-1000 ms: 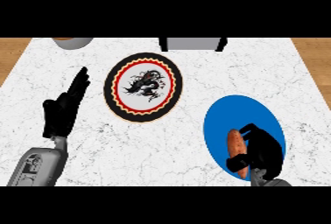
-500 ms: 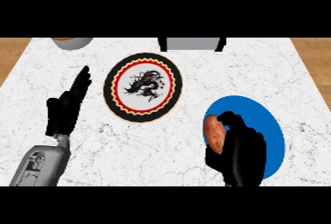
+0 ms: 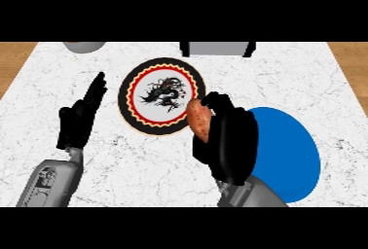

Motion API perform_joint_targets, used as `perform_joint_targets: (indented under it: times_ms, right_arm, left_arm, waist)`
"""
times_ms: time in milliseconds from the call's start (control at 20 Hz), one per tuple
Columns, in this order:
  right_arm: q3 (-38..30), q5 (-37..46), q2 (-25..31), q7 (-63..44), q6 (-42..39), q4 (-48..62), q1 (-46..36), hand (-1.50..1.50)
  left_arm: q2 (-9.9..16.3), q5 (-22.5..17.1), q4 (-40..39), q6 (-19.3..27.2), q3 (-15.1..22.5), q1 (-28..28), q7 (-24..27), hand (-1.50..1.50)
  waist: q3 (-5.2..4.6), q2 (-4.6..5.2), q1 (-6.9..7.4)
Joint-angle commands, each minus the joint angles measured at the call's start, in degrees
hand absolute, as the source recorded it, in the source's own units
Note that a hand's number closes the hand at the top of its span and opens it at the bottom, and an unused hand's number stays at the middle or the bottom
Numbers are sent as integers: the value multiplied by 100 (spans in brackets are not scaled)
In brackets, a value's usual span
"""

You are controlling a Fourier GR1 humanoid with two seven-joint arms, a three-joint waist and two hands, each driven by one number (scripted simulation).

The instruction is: Pick the sweet potato from the plate and place it in the plate

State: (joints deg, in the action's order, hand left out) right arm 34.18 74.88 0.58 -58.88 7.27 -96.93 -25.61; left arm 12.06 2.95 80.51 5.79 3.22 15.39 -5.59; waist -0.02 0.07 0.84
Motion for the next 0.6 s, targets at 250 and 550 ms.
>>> perform_joint_targets:
  times_ms: [250, 550]
  right_arm:
    - [-352, -1784, -56, -207, 1373, 2548, -2153, 150]
    - [-72, -2694, -57, 202, 2122, 4297, -2871, 150]
  left_arm:
    - [-4, 28, -232, -156, -37, 305, 29, 0]
    - [-39, 20, 192, -193, 23, -59, -78, 0]
  waist:
    - [-1, 69, 183]
    - [1, 47, 242]
